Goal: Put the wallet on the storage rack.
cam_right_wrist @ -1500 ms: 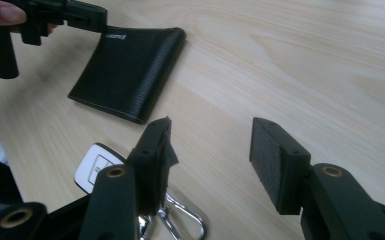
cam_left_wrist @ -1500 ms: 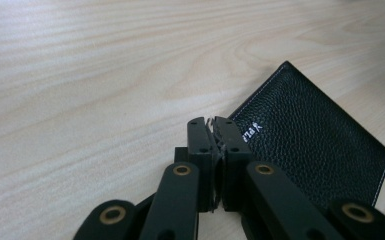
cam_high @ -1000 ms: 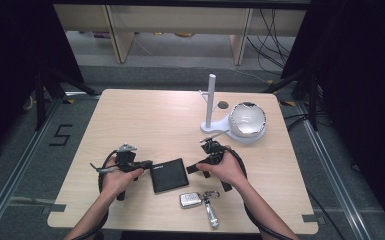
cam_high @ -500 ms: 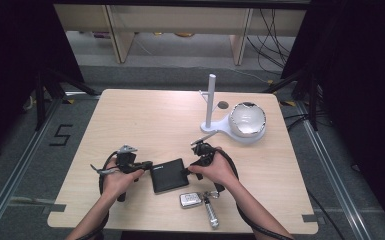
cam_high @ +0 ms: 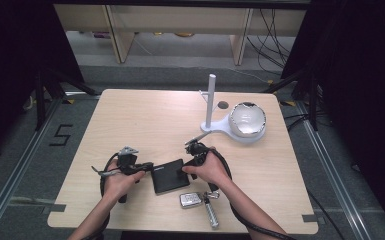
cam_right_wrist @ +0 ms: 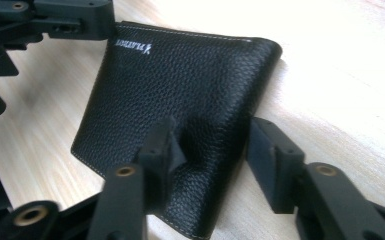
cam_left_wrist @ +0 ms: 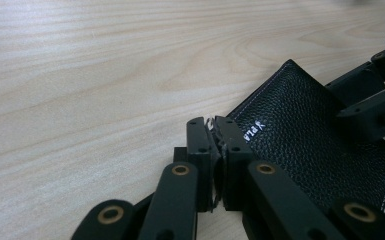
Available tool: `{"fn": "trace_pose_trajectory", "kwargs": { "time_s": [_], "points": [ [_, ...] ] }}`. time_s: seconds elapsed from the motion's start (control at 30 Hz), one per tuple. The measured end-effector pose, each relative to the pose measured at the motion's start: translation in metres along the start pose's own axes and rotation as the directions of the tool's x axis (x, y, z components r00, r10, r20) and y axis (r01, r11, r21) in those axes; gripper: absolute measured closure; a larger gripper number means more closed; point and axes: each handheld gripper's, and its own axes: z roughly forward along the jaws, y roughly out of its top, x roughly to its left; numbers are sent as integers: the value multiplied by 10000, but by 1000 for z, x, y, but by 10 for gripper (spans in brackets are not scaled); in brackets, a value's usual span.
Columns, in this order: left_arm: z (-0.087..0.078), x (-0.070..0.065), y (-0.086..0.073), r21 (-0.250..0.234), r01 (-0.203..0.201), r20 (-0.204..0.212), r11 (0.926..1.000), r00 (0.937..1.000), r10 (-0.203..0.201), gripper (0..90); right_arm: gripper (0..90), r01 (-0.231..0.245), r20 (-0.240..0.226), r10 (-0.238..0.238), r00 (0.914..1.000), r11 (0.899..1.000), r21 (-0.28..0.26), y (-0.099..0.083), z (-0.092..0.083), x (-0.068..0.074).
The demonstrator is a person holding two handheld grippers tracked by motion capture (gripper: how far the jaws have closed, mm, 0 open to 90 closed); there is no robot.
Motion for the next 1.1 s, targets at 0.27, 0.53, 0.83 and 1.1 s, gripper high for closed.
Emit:
{"fn": "trace_pose_trajectory", "kwargs": {
  "time_s": [0.27, 0.53, 0.83, 1.1],
  "points": [
    [1, -1, -1, -153, 59, 40, 9999, 10000, -58, 853, 756, -254, 27, 254, 9997, 9996, 142, 5, 0, 0],
    [-5, 2, -2, -720, 100, 200, 9974, 9998, -86, 804, 835, -71, -15, 71, 10000, 10000, 65, 7, -7, 1],
    [-25, -3, 2, -2152, -534, -59, 9751, 9986, 534, 477, 836, 1763, 878, -1712, 9813, 9829, -532, 13, -57, 16],
    [-27, -7, -4, -2338, -1056, -278, 9665, 9944, 1020, 354, 833, 3431, 2007, -3309, 9221, 9389, -285, 10, -100, 8]
  ]
}}
